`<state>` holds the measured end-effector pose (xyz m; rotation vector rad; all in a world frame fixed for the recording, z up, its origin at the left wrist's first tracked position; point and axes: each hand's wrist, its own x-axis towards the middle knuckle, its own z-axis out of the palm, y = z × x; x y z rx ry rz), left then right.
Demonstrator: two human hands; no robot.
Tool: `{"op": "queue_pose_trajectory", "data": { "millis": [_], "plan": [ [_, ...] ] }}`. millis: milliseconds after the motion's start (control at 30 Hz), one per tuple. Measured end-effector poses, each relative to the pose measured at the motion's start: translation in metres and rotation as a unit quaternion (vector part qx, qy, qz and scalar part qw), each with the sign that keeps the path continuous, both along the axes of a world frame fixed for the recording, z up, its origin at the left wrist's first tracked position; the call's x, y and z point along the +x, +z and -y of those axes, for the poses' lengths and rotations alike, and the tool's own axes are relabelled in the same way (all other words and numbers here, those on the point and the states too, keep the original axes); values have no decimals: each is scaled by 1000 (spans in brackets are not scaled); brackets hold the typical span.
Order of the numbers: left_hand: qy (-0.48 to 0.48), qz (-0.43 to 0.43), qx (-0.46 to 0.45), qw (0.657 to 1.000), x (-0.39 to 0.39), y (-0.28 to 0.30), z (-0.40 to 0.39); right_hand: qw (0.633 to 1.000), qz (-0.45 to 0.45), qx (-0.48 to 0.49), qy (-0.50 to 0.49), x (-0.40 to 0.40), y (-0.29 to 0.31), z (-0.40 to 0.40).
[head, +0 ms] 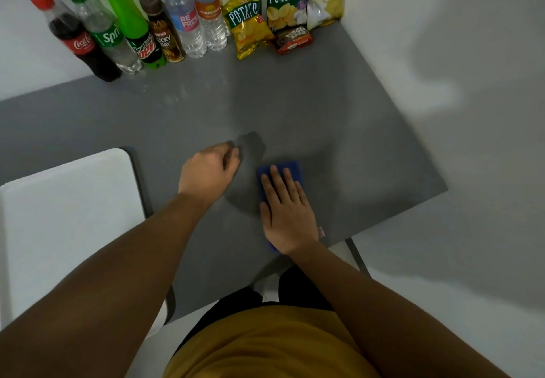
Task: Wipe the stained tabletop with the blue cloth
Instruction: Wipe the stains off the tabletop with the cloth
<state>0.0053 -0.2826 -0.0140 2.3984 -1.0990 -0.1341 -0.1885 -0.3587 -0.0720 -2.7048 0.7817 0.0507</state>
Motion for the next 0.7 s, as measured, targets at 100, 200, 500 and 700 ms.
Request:
{"op": "queue_pose_trajectory", "data": {
  "millis": [100, 200, 500, 700],
  "plan": [
    [3, 1, 11, 1000, 0, 3, -6, 1000, 17, 2, 13, 14, 1, 14],
    [11, 14, 19, 1000, -1, 4, -10, 1000, 25, -9, -1, 22, 4, 32],
    [11, 2, 12, 1000, 0, 3, -35, 992, 11, -8, -125, -21, 8, 52],
    [6, -6, 15, 1000, 1, -3, -44, 991, 1, -33, -126, -46, 2, 0]
  ]
}}
